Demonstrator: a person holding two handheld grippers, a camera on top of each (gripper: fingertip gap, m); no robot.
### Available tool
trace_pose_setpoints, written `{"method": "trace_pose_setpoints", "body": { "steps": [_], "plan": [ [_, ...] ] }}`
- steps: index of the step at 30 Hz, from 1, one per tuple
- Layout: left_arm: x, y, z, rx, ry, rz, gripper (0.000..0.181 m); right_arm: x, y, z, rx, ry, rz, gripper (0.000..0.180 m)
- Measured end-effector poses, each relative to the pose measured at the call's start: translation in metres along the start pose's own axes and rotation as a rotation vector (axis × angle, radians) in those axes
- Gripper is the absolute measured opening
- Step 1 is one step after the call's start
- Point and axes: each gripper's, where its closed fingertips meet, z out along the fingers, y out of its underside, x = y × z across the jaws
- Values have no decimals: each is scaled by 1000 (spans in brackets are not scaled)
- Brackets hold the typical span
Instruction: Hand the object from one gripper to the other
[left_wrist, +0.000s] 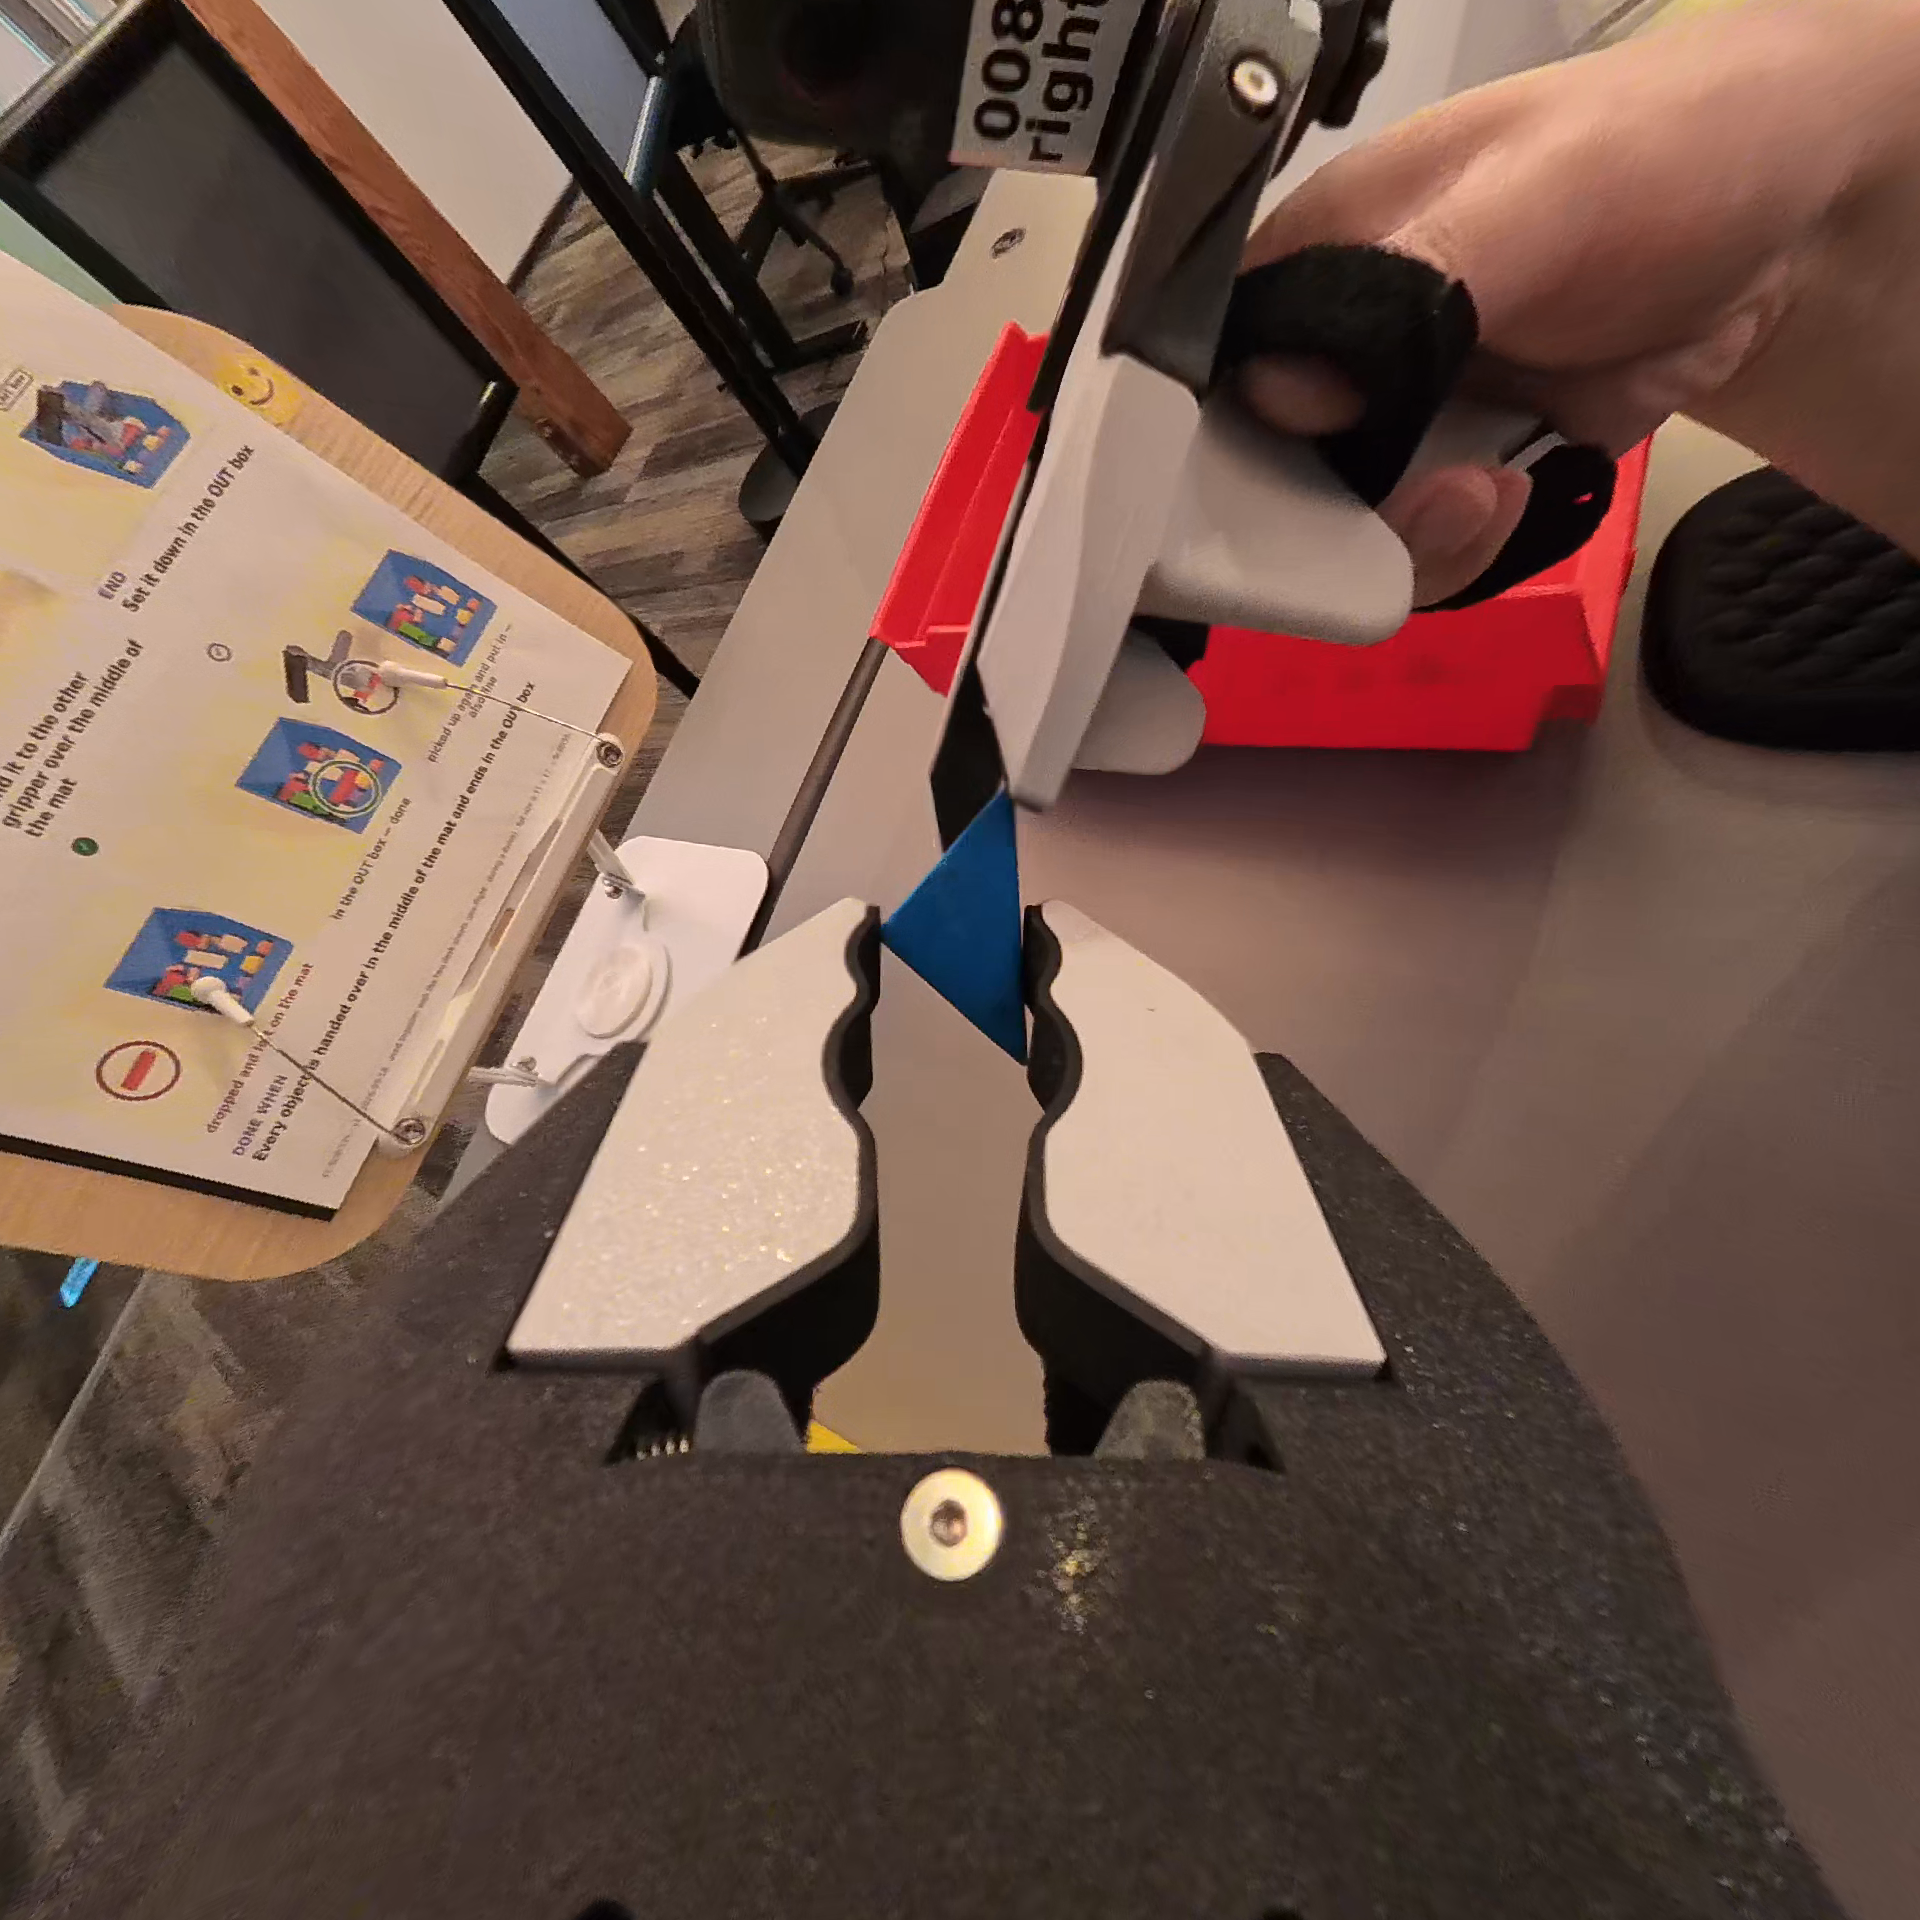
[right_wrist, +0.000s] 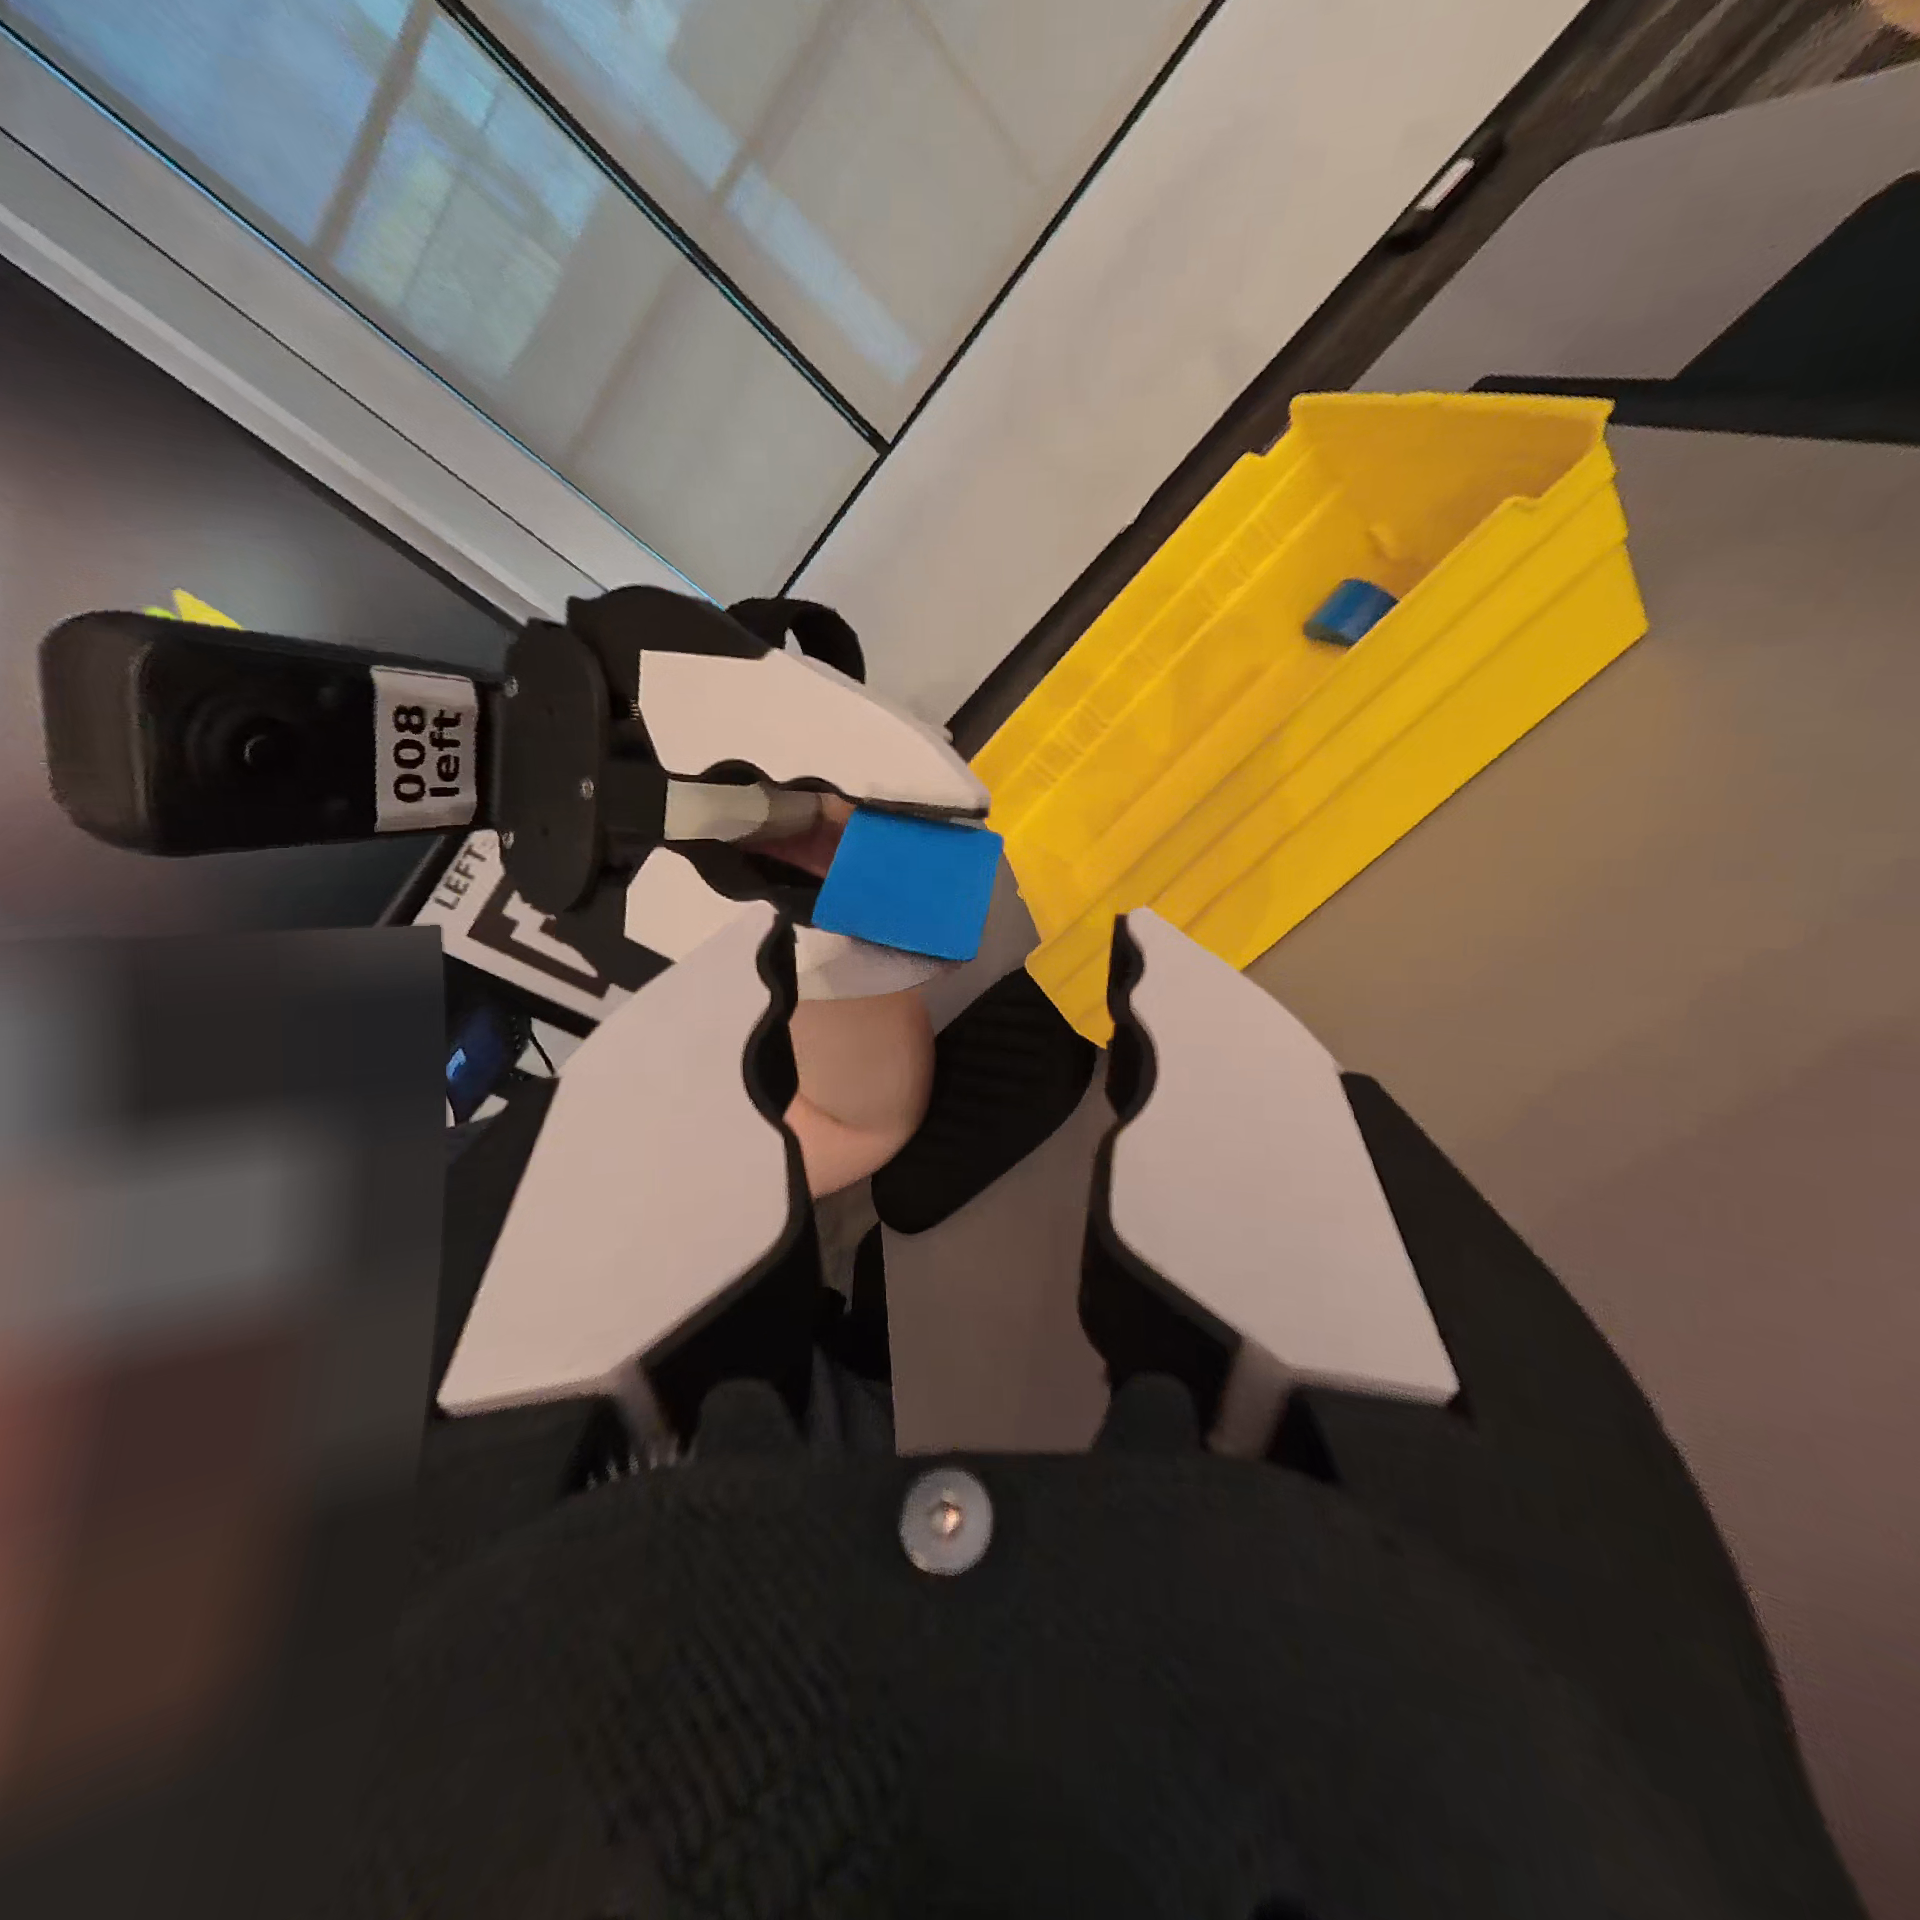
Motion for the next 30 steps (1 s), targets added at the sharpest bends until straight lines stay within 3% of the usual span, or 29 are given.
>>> {"method": "trace_pose_setpoints", "body": {
  "steps": [2, 7, 11, 16, 19, 25, 28, 30],
  "plan": [
    [3, 0, 2, -11, 2, 13, 25, -1, 3, 4, -13, -1, 0, 58],
    [4, 5, 8, -50, -25, 43, 25, 0, 8, 10, -40, -17, 13, 34],
    [4, 8, 9, -61, -23, 31, 25, 3, 8, 11, -41, -10, 3, 34],
    [9, 8, 9, -74, 15, -7, 60, 5, 6, -1, -62, 3, -36, 34],
    [7, 7, 1, -68, 21, -24, 61, 14, 3, -42, -103, 88, -107, 34],
    [4, 11, -12, -78, 37, -46, 60, 94, 36, -173, -260, 530, -118, 34],
    [6, 12, -14, -88, 50, -43, 59, 135, 67, -203, -384, 618, -59, 34],
    [7, 14, -14, -99, 53, -37, 59, 149, 93, -202, -492, 567, -6, 34]
  ]
}}
